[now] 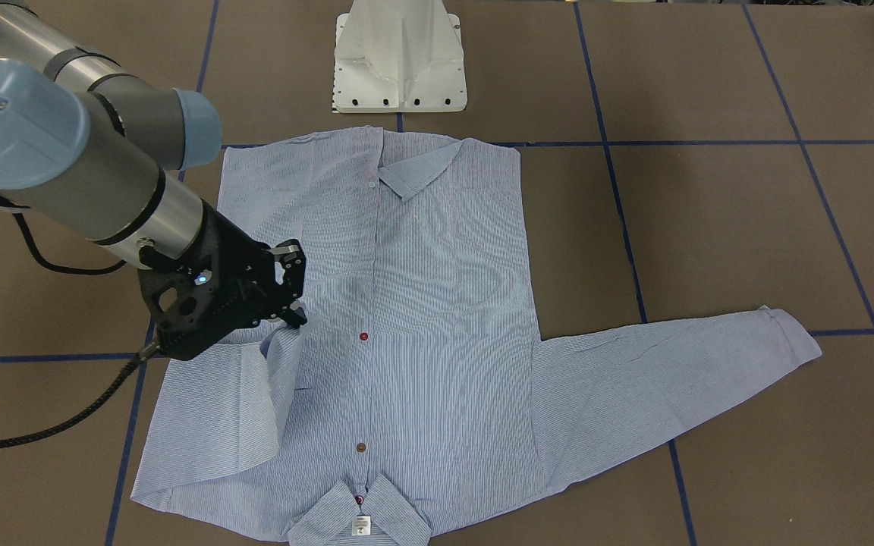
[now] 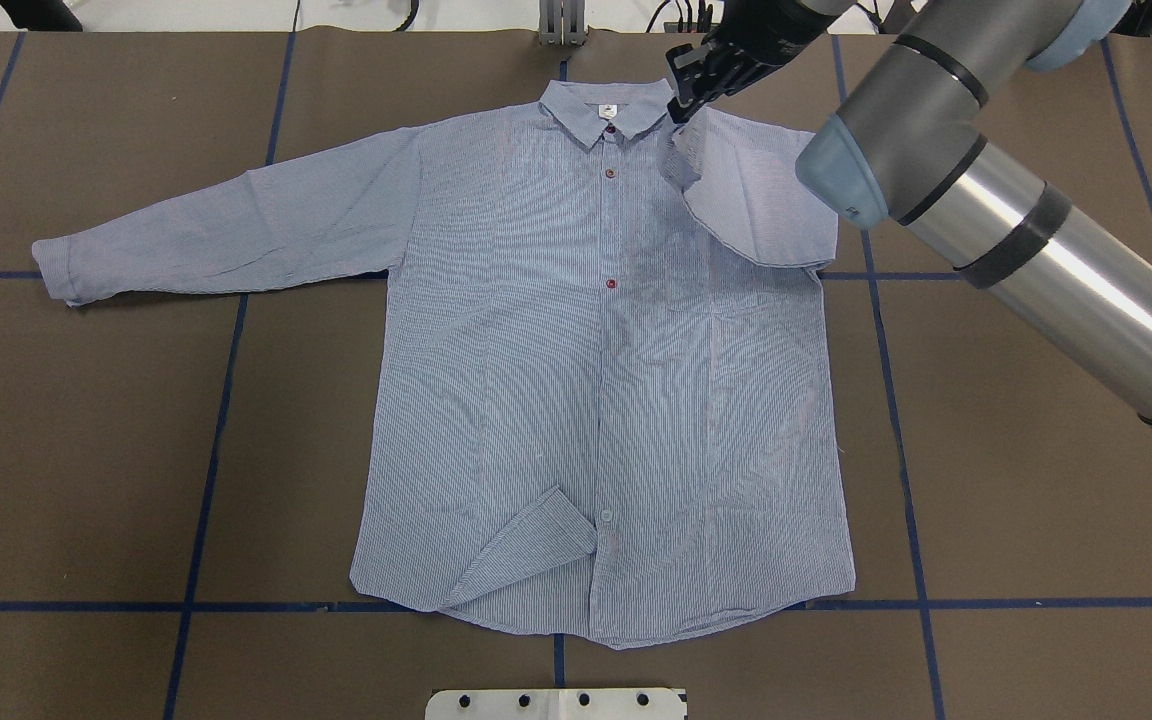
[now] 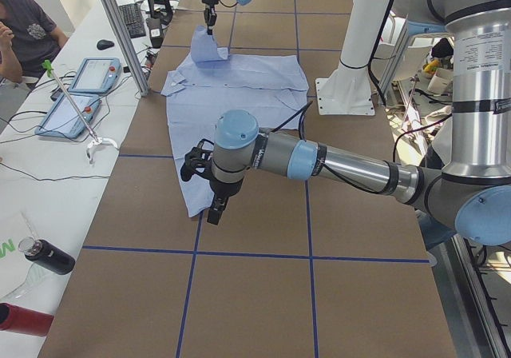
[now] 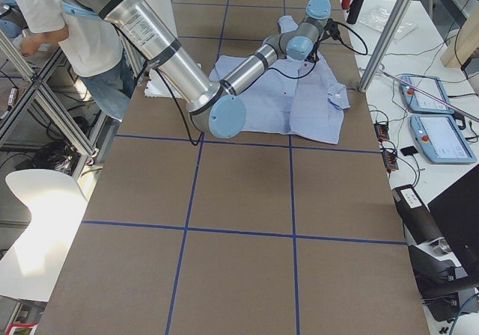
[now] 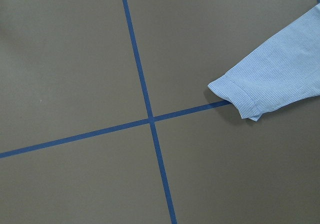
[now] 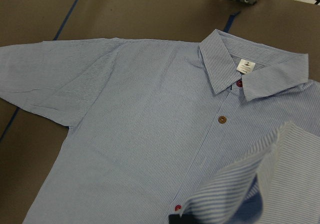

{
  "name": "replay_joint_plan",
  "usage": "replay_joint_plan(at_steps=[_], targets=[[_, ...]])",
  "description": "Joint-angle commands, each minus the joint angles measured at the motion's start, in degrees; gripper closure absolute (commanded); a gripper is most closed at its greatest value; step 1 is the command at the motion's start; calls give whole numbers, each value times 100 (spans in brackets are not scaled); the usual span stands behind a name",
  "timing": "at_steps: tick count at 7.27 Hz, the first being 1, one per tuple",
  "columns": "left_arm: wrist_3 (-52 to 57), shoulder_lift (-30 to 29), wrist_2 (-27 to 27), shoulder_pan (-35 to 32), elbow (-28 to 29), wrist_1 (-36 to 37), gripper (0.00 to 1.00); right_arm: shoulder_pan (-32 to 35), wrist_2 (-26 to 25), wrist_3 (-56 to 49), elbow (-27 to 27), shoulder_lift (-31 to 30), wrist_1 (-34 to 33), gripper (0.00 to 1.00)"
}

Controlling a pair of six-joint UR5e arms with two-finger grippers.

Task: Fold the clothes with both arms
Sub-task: 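Carry the sleeve with the right gripper across the shirt toward the collar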

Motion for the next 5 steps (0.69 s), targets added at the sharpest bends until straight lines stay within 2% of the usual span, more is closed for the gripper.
replay_joint_plan(at_steps=[1,3,5], targets=[[0,-8,-5,0,47,-3,0,-258,-225,35,-526,486,45,100],[9,-17,4,0,56,-3,0,-609,-610,35,-798,670,62,100],[26,-17,4,-9,56,-3,0,-977,-918,43,-1421,1134,71,100]])
